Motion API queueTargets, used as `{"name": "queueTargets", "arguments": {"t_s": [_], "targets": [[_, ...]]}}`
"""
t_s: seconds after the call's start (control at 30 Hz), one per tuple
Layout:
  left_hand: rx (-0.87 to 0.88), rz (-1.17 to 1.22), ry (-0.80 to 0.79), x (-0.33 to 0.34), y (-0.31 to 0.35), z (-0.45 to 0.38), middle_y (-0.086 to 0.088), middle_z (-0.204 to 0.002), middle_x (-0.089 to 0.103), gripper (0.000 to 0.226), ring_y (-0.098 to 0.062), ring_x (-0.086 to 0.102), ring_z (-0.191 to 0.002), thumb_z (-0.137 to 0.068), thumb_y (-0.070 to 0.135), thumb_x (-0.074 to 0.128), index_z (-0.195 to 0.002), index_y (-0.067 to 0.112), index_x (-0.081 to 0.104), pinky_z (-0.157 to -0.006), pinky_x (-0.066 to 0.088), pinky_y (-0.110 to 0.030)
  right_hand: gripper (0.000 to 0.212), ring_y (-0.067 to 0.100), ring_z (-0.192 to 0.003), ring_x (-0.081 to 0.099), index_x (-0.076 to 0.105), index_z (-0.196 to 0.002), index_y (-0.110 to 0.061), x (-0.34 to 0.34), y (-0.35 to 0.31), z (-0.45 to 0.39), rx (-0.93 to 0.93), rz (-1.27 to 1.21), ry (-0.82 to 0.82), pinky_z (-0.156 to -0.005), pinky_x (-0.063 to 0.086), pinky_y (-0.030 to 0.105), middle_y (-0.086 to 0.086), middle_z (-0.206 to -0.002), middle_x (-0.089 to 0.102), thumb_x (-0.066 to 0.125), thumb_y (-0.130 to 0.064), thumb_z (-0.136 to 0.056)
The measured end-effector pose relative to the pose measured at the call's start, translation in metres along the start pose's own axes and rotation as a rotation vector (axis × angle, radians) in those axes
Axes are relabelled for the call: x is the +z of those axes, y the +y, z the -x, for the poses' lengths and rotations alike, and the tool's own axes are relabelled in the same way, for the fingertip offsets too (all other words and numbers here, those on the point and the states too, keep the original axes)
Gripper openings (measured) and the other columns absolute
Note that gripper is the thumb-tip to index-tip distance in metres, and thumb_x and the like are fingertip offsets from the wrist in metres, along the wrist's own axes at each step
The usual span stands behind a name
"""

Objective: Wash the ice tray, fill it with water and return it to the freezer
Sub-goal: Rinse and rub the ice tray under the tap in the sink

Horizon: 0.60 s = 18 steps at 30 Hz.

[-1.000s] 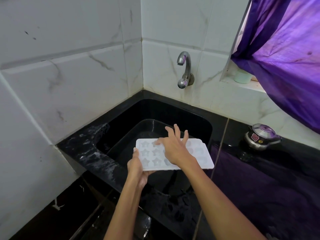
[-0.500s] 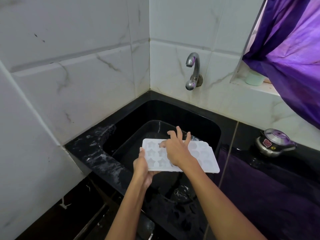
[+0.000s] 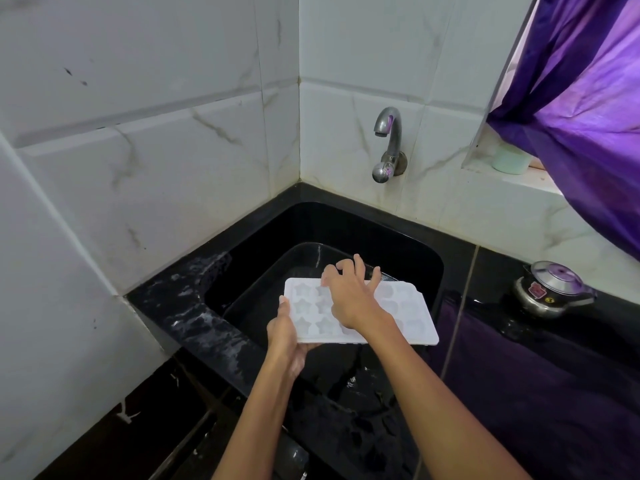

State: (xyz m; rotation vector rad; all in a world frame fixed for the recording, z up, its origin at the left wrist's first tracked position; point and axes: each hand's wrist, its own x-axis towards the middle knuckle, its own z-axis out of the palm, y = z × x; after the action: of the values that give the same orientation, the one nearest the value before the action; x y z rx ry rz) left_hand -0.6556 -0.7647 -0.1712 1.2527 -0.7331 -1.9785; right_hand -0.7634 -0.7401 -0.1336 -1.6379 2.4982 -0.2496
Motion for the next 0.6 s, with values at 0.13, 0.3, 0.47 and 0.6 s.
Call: {"name": "queueTargets", "arguments": {"t_s": [0.13,0.3,0.47,0.6], "targets": [[-0.003,0.008,0.012,0.0,0.001,-0.001,-0.015,-0.097,0.069,0.039,-0.035,0.067,-0.09,-0.1,0.041,0.036,-0.098,0.01,0.059,-0.069,0.056,-0.046,0.062,0.034,-0.146,-0.013,0.048,-0.123,-0.025,-0.002,-0.009,-0.005,-0.085,-0.046,0.019,-0.111,-0.012,0.06,0.012,-0.154,0.014,0.048,0.018,-0.078],[0.0,0.004,0.001,0.0,0.001,0.0,-0.015,-0.092,0.07,0.04,-0.033,0.068,-0.085,-0.1,0.041,0.035,-0.095,0.01,0.061,-0.068,0.056,-0.045,0.061,0.035,-0.145,-0.018,0.06,-0.125,-0.025,0.001,-0.021,-0.01,-0.125,0.059,-0.039,-0.111,-0.013,0.062,0.012,-0.159,0.006,0.054,0.015,-0.08],[0.012,-0.001,0.002,-0.001,0.002,-0.003,-0.015,-0.089,0.071,0.041,-0.032,0.069,-0.081,-0.1,0.04,0.035,-0.095,0.01,0.061,-0.067,0.056,-0.044,0.065,0.039,-0.144,-0.016,0.053,-0.134,-0.029,0.005,-0.023,-0.008,-0.144,0.156,-0.057,-0.109,-0.013,0.063,0.014,-0.158,0.009,0.058,0.01,-0.082],[0.021,-0.014,0.001,0.001,0.002,-0.004,-0.014,-0.086,0.072,0.04,-0.031,0.069,-0.08,-0.1,0.04,0.035,-0.093,0.011,0.062,-0.067,0.056,-0.043,0.06,0.039,-0.144,-0.016,0.057,-0.129,-0.027,0.003,-0.021,-0.009,-0.13,0.171,-0.04,-0.108,-0.014,0.064,0.014,-0.156,0.013,0.059,0.009,-0.082]]}}
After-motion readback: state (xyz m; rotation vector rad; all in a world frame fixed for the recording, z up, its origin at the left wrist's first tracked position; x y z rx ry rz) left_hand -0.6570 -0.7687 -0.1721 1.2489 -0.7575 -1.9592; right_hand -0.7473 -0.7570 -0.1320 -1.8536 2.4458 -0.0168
